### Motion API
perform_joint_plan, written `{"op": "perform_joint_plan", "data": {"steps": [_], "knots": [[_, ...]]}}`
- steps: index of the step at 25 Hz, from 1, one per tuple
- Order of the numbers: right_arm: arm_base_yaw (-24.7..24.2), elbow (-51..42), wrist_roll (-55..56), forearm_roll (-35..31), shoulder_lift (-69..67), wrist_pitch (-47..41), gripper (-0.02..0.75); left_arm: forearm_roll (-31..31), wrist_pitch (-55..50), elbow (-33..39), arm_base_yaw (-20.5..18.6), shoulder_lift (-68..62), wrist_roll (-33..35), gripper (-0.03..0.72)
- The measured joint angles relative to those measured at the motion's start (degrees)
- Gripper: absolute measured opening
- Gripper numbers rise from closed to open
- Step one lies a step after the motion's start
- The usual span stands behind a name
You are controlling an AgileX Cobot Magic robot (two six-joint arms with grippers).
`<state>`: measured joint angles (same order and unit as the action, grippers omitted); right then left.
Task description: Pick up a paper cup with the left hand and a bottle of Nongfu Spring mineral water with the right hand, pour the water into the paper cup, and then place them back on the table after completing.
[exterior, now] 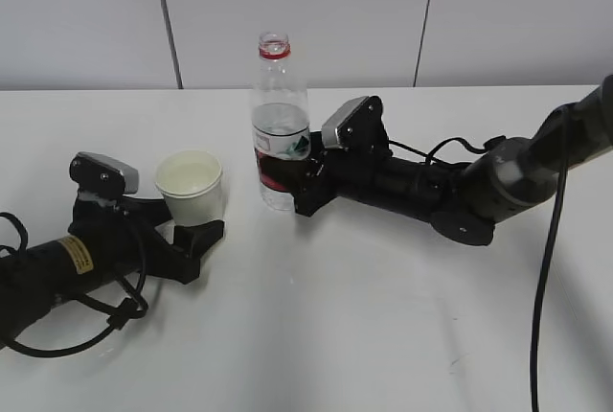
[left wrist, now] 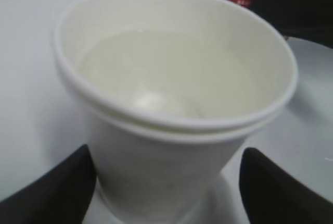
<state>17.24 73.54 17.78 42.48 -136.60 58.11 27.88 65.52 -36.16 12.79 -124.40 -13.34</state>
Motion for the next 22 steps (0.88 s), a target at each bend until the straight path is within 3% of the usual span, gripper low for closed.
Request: {"op": "perform_joint_plan", "data": {"steps": [7, 17, 22], "knots": [[0.00, 0.00, -2.52, 1.72, 0.00, 0.77, 0.640, 3.05, 0.46, 2.02, -3.43, 0.00, 0.05, 0.529], [-0.51, -3.32, -2.77, 2.12, 4.22, -3.75, 0.658, 5.16, 0.51, 5.62, -6.47, 2.44, 0.29, 0.531], [-3.22, -7.17, -2.77, 2.45, 7.35, -3.78, 0.658, 5.16, 0.36, 8.34, -8.23, 6.26, 0.29, 0.531]]}}
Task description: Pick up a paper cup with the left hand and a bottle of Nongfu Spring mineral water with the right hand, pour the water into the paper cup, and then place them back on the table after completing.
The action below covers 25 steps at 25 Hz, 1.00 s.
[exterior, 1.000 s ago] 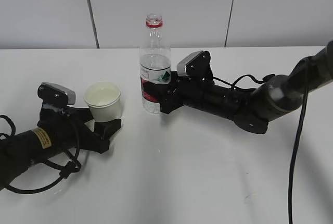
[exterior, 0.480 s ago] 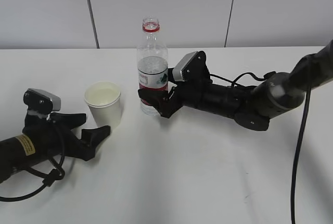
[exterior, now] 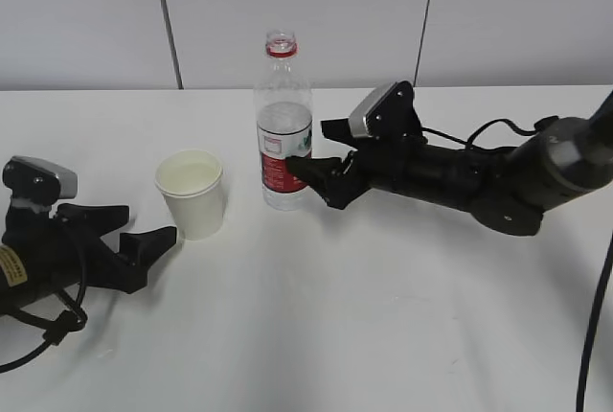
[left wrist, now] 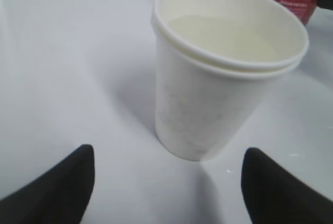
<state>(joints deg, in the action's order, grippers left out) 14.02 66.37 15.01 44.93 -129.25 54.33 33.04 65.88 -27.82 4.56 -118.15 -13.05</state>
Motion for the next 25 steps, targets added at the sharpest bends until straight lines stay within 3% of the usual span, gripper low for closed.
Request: {"op": "perform_joint_plan", "data": {"steps": [9, 16, 25], "knots": [[-9.79, -3.28, 0.10, 0.13, 3.21, -0.09, 0.635, -0.09, -0.21, 3.29, -6.64, 6.10, 0.00, 0.532], [-17.30, -3.28, 0.10, -5.14, 3.71, -0.22, 0.622, -10.37, -0.22, 3.46, -11.31, 6.94, 2.55, 0.532], [-26.83, -3.28, -1.11, -12.51, 3.71, -4.43, 0.601, -18.08, -1.90, -0.12, -11.75, 6.96, 7.17, 0.532]]}}
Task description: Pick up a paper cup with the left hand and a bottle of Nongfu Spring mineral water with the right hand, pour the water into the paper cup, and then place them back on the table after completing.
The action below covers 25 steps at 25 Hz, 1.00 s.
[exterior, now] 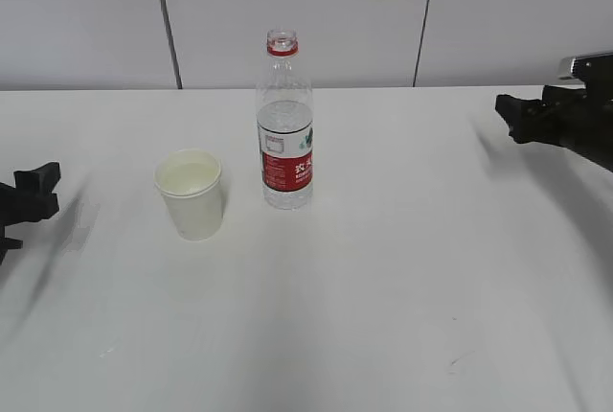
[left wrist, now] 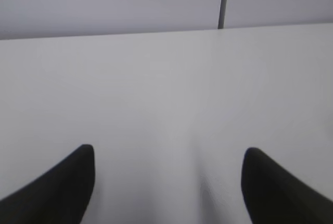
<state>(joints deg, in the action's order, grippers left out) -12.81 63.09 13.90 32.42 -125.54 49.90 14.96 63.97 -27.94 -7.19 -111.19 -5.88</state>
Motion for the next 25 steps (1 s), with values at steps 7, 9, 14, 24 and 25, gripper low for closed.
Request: {"op": "perform_joint_plan", "data": {"steps": [7, 9, 14, 24, 25], "knots": [[-0.58, 3.46, -2.85, -1.60, 2.78, -14.67, 0.596, 1.69, -26.06, -11.61, 2.65, 4.08, -2.39, 0.532], [-0.47, 6.25, -1.52, -1.36, 4.32, -22.87, 0.596, 1.74, -34.98, -15.51, 3.87, 5.84, -2.43, 0.532], [-0.04, 14.52, 4.91, 2.80, 8.16, -45.54, 0.596, 0.25, -59.24, -26.02, 6.94, 8.49, -2.43, 0.532], [1.05, 31.45, -13.40, -21.08, 9.48, -94.18, 0.596, -4.05, -104.84, -46.60, 8.75, 8.49, -2.19, 0.532], [1.08, 32.74, -16.49, -24.74, 9.48, -97.28, 0.596, -4.63, -107.63, -47.95, 8.75, 8.49, -1.55, 0.532]]}}
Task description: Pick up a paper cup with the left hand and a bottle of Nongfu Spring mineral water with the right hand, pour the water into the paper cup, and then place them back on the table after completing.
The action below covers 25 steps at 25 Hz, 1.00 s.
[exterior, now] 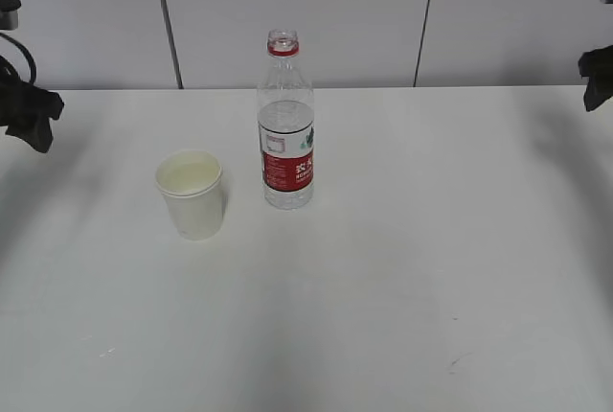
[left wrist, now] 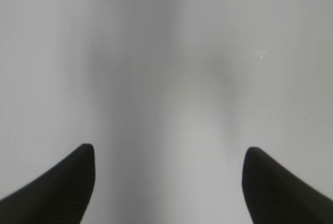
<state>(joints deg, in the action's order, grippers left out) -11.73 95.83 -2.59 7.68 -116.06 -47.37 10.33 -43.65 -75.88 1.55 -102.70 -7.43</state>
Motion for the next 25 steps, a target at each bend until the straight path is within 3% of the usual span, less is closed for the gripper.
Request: {"op": "perform_joint_plan", "data": {"steps": [3, 7, 15, 19, 25], "knots": [[0.33, 4.86, -3.93, -5.22, 0.00, -9.36, 0.596, -4.90, -7.15, -4.00, 0.00, 0.00, 4.92, 0.532], [0.33, 10.82, -7.60, -7.17, 0.00, -20.43, 0.596, -10.00, -13.57, -8.22, 0.00, 0.00, 10.80, 0.532], [0.33, 14.98, -11.84, -13.09, 3.28, -23.19, 0.595, -11.50, -21.53, -8.80, 0.00, 4.21, 13.32, 0.532], [0.33, 11.11, -12.91, -13.77, 9.88, -23.18, 0.595, -13.41, -23.18, -6.65, 0.00, 8.96, 14.07, 0.532], [0.33, -0.88, -14.69, -13.99, 23.80, -23.54, 0.594, -13.97, -23.21, 3.73, 0.00, 20.84, 14.20, 0.532]]}}
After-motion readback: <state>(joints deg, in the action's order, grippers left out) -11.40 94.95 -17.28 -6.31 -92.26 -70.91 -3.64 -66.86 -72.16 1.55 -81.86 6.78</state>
